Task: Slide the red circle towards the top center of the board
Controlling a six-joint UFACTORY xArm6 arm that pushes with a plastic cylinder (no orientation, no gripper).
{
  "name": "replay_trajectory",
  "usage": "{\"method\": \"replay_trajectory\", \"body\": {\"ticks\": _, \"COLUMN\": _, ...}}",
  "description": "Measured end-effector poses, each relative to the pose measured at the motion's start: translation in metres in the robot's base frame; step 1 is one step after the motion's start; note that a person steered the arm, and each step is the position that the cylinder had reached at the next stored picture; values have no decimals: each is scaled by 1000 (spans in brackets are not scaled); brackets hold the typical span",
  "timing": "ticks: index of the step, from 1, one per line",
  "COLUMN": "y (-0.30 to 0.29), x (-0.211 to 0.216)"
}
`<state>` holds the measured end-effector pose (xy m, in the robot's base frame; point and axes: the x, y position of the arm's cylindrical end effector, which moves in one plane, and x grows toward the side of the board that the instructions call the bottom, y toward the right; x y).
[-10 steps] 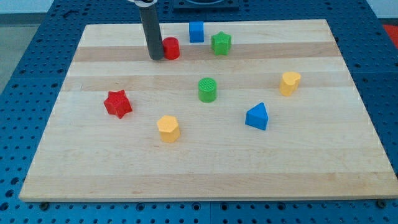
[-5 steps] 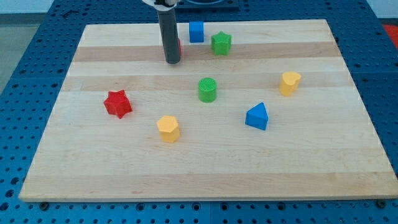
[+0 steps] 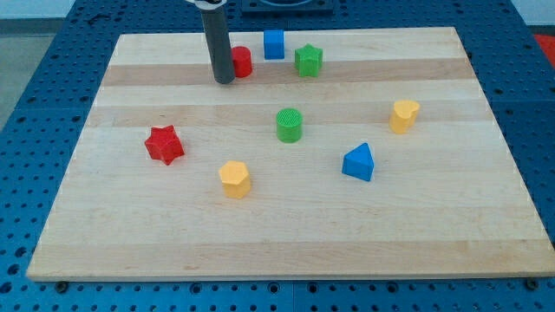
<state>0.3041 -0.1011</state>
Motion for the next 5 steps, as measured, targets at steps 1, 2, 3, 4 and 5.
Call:
{"method": "replay_trajectory", "body": {"ticks": 1, "y": -3, "x": -10}}
{"method": "replay_trajectory", "body": {"ticks": 2, "y": -9, "x": -16}}
{"method": "replay_trajectory", "body": {"ticks": 3, "y": -1, "x": -18}}
{"method": "replay_trajectory", "body": {"ticks": 4, "y": 5, "x": -20}}
{"method": "replay_trajectory", "body": {"ticks": 5, "y": 1, "x": -17}}
